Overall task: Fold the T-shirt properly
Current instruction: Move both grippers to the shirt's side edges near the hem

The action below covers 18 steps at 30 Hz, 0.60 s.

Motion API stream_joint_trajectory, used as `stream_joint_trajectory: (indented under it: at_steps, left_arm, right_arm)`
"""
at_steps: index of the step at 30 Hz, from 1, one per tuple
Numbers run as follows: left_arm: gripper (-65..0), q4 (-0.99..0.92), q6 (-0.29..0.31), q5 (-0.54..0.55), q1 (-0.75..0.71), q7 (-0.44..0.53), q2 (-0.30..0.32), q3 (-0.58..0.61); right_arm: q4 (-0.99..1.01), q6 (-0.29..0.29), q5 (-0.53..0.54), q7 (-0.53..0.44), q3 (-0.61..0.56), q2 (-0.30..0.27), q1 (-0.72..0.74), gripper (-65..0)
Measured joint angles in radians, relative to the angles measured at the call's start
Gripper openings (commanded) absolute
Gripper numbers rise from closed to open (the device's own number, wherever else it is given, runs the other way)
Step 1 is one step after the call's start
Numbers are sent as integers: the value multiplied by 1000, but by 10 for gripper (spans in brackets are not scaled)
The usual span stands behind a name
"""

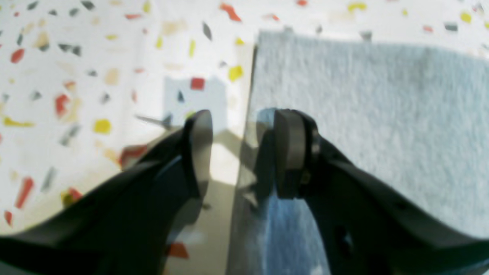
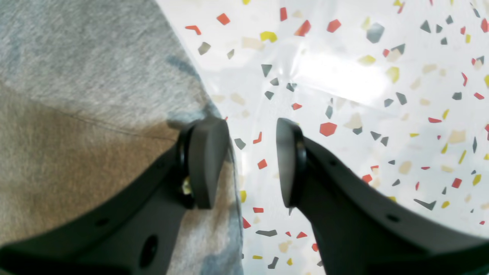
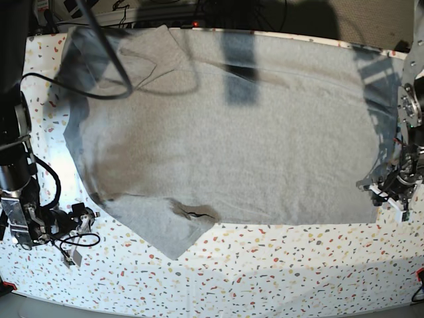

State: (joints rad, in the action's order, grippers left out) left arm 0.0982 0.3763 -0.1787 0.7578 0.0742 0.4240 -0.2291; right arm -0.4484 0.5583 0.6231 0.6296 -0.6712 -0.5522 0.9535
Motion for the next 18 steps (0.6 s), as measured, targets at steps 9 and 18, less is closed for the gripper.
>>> stream_joint_trajectory:
  at_steps: [9, 18]
  left_arm:
    - [-435, 3, 82, 19, -32, 24, -28, 0]
    - [-650, 6, 76, -111, -33, 111, -64, -2]
  right_arm:
    - [0, 0, 0, 0, 0, 1, 0, -397]
    - [0, 0, -1, -67, 0, 0, 0, -397]
